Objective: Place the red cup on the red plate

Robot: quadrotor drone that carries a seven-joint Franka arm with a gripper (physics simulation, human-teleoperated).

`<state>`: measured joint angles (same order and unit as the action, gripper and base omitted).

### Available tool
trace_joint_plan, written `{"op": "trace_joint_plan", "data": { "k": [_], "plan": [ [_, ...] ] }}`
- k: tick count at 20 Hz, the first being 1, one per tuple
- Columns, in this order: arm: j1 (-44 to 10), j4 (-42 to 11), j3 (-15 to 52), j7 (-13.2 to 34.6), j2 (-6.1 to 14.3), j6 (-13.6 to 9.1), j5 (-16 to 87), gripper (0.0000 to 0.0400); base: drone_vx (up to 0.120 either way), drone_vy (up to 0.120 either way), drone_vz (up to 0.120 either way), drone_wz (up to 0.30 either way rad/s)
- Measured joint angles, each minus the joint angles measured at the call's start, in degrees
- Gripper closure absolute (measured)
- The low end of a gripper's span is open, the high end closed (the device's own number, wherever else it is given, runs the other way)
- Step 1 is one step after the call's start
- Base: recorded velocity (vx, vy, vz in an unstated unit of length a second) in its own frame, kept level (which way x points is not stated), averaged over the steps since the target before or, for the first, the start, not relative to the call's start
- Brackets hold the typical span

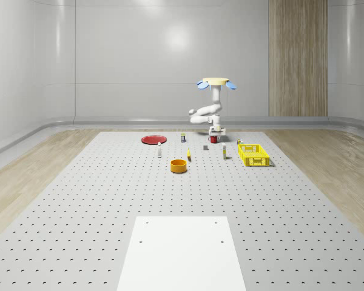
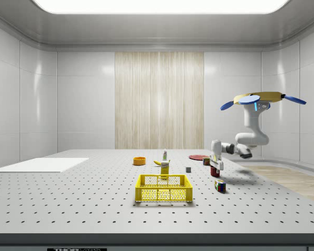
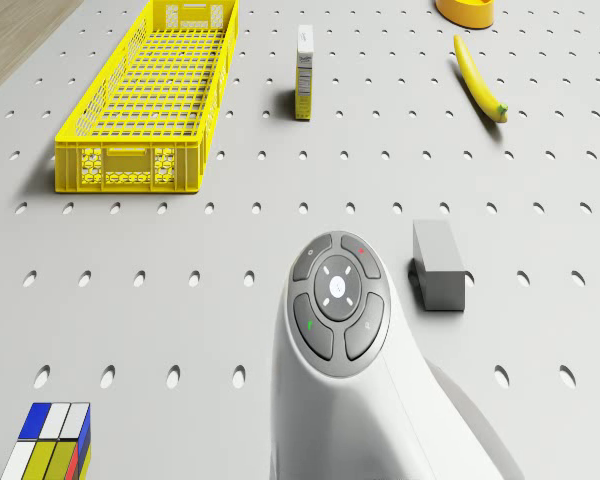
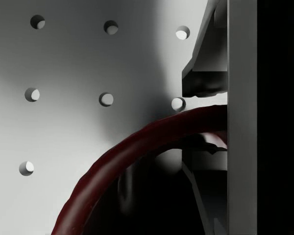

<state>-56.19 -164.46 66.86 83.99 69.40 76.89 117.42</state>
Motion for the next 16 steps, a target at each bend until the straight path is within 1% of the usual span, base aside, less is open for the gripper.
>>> {"op": "trace_joint_plan", "data": {
  "k": [1,4,6,9,16],
  "plan": [
    [-0.6,-0.15,0.69,1.07,-0.17,-0.53,-0.63,0.028,0.0,0.0,0.04,0.0],
    [-2.18,-0.6,3.31,3.6,-0.56,-2.0,-3.09,0.0291,0.0,-0.013,0.12,0.0],
    [-3.1,-0.84,5.16,4.9,-0.7,-2.78,-4.84,0.0294,0.0,-0.12,0.12,0.0],
    [-4.22,-1.0,7.22,6.34,-0.56,-3.3,-6.87,0.0298,0.013,-0.12,0.12,0.0],
    [-5.7,-1.01,9.6,8.07,0.77,-2.69,-9.48,0.03,0.12,-0.12,0.12,0.0]
  ]
}}
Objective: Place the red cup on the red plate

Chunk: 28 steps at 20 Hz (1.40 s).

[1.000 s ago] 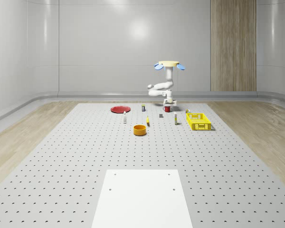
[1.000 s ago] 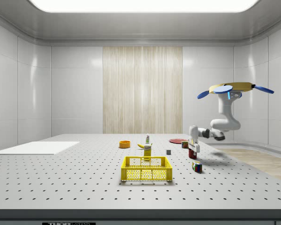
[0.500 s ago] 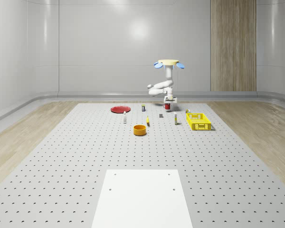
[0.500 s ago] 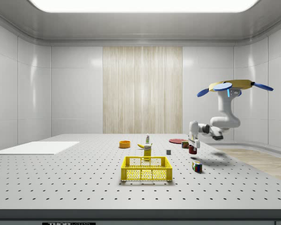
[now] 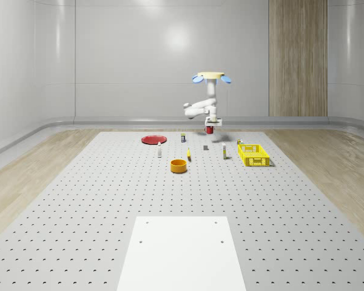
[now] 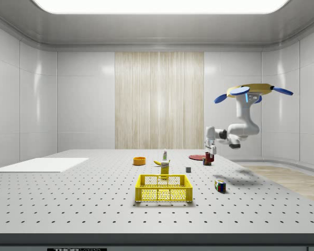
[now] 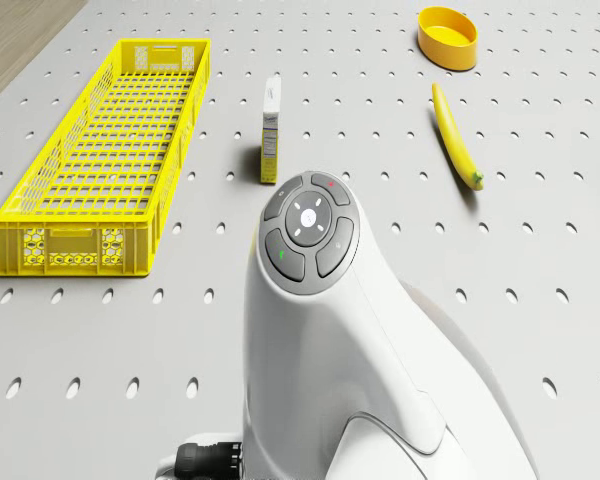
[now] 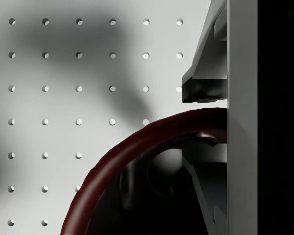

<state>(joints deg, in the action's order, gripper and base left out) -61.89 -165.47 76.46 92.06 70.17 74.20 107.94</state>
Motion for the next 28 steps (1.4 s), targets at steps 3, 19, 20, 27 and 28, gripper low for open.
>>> {"op": "trace_joint_plan", "data": {
  "k": [3,19,20,27,28],
  "plan": [
    [-0.35,0.04,0.47,0.39,0.75,0.6,-0.63,0.03,0.0,-0.12,0.04,0.0],
    [-1.5,0.26,1.68,1.55,4.76,4.23,-2.78,0.03,0.0,-0.12,0.0,0.0],
    [-1.55,0.27,1.73,1.6,4.99,4.45,-2.89,0.03,0.0,-0.12,0.0,0.0],
    [-1.92,0.36,2.06,1.95,6.57,5.91,-3.6,0.03,0.0,-0.12,0.0,0.0],
    [-1.96,0.37,2.11,1.99,6.78,6.11,-3.7,0.03,0.0,-0.12,0.08,0.0]
  ]
}}
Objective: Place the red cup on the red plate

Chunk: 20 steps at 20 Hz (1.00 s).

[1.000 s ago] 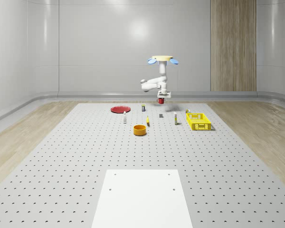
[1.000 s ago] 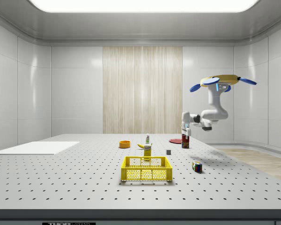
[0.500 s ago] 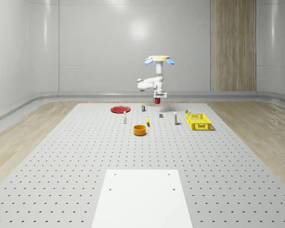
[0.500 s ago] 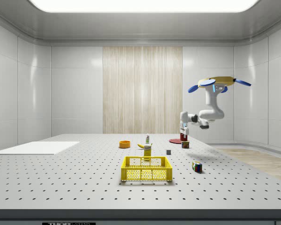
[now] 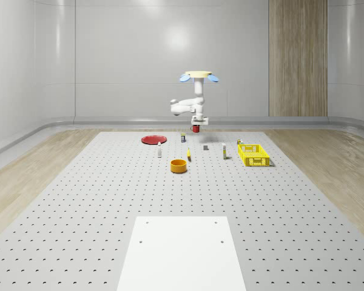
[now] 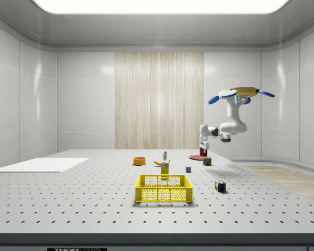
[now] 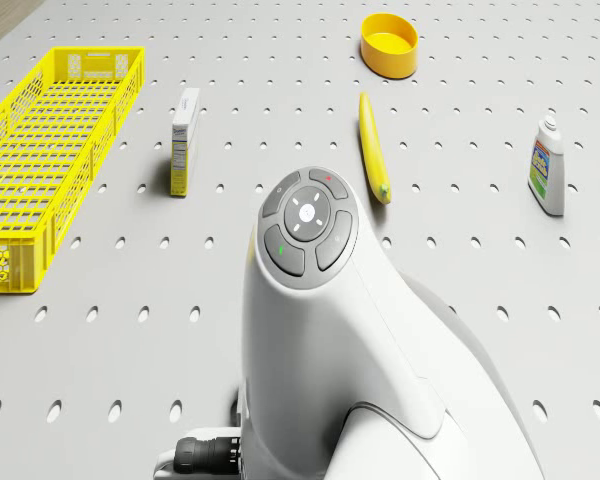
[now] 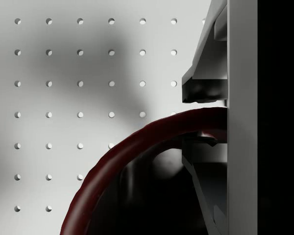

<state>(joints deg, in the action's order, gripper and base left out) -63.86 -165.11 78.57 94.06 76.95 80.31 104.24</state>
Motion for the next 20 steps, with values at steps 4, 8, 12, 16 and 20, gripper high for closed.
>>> {"op": "trace_joint_plan", "data": {
  "k": [4,8,12,16,20],
  "plan": [
    [-0.19,0.04,0.17,0.17,0.84,0.78,-0.37,0.03,0.0,-0.12,0.12,0.0],
    [-0.36,0.08,0.32,0.33,1.64,1.52,-0.72,0.03,0.0,-0.12,0.02,0.0],
    [-0.52,0.11,0.46,0.48,2.4,2.23,-1.05,0.03,0.0,-0.12,0.0,0.0],
    [-0.67,0.15,0.6,0.61,3.13,2.91,-1.36,0.03,0.0,-0.12,0.0,0.0],
    [-0.82,0.18,0.72,0.74,3.82,3.56,-1.66,0.03,0.0,-0.12,0.0,0.0]
  ]
}}
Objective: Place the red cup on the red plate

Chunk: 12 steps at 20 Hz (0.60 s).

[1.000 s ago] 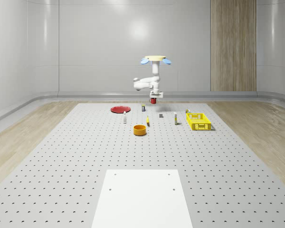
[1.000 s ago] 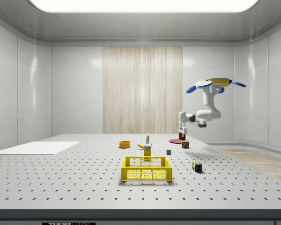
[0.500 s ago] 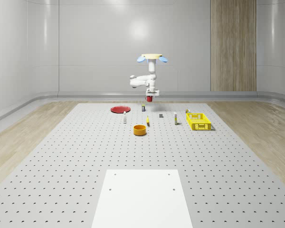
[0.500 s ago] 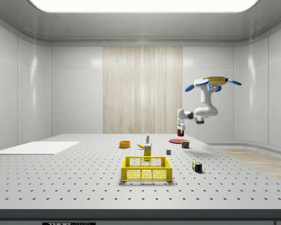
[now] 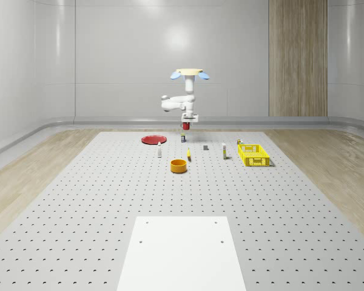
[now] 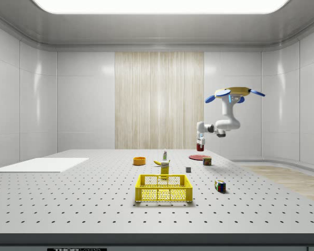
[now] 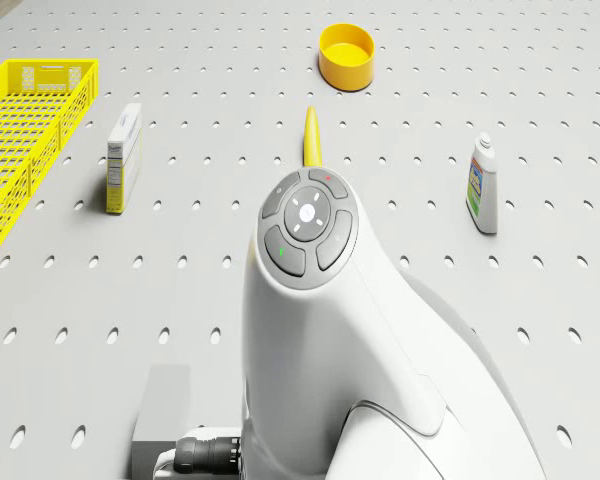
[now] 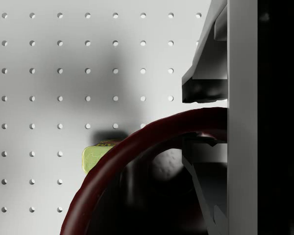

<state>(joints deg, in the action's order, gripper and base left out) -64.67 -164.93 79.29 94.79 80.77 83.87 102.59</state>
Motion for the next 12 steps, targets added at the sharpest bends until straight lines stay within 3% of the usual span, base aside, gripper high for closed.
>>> {"op": "trace_joint_plan", "data": {
  "k": [12],
  "plan": [
    [-0.38,0.08,0.32,0.33,1.89,1.76,-0.79,0.03,0.0,-0.12,0.0,0.0]
  ]
}}
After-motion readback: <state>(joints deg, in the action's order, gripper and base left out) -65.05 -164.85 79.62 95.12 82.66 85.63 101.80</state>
